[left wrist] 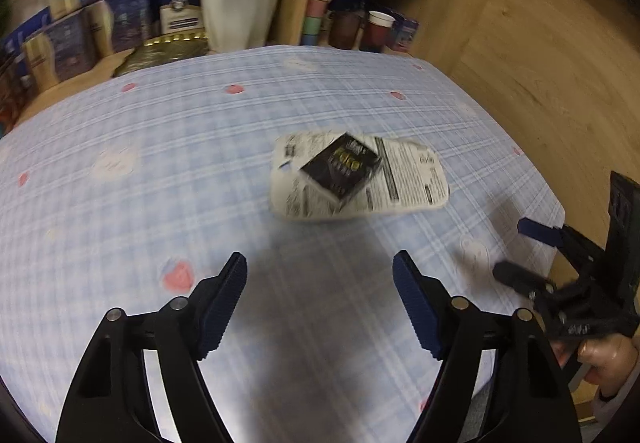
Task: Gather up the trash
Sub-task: 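Grasp the black Edce tissue pack with the left gripper while the right gripper grasps the white packaging card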
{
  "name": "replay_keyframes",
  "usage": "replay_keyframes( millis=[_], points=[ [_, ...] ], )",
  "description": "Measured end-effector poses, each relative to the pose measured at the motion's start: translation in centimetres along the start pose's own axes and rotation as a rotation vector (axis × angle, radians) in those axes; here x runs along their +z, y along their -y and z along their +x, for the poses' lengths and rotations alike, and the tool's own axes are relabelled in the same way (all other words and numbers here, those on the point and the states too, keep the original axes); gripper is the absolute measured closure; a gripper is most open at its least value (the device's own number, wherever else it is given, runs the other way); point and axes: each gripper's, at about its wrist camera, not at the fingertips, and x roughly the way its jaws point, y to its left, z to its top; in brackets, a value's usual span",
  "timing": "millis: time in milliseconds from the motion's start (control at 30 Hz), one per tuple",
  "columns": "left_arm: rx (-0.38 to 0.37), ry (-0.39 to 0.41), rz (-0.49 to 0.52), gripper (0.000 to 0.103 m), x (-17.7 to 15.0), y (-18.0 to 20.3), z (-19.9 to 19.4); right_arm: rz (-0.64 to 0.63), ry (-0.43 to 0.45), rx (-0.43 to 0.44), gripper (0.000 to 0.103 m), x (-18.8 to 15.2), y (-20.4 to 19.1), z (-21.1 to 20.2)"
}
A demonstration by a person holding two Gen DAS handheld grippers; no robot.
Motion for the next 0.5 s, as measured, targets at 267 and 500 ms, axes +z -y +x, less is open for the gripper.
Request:
replay_keyframes(
  millis=[267,500],
  points=[
    [-0.012,-0.082,0.124,0.038,4.7,1.5,7.1,0.022,-0.027,0.019,0.006,1.9,1.8,2.4],
    [-0.063,-0.134,0.115,0.038,6.2,0.9,10.3,0.027,-0.043,0.025,0.006,2.7,2.3,4.0]
  ],
)
